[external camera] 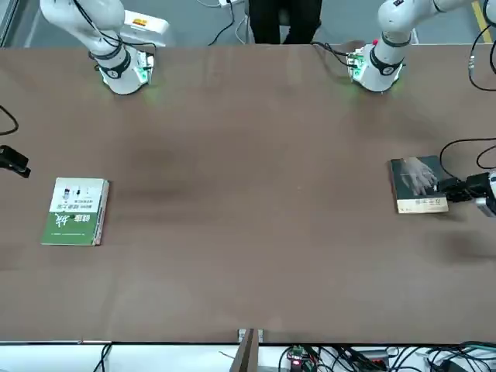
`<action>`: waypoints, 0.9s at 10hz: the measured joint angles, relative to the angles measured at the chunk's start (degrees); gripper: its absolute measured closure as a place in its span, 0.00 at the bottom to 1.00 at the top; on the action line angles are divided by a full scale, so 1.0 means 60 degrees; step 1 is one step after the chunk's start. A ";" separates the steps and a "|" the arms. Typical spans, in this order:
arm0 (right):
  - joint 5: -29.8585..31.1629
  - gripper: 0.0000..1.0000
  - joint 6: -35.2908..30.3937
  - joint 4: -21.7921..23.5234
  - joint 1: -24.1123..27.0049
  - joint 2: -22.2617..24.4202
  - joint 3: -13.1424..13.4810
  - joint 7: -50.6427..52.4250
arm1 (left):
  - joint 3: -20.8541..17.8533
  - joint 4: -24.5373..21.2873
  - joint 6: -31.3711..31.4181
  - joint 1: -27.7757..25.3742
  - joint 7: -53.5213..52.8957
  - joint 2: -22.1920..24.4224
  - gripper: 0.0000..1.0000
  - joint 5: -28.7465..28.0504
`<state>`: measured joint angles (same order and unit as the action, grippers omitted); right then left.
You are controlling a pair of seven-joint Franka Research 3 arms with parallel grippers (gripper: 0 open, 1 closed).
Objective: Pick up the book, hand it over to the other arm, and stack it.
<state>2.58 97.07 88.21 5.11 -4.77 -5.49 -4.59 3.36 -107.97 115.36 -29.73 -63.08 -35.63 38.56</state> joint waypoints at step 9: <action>0.0000 0.00 0.0000 0.0000 0.0000 0.0000 0.0000 0.0000 | 0.0000 0.0081 -0.0014 -0.0013 -0.0183 -0.0042 0.81 0.0002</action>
<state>2.58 97.07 88.21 5.11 -4.77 -5.49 -4.60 3.36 -107.49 115.28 -29.81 -64.18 -35.88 38.57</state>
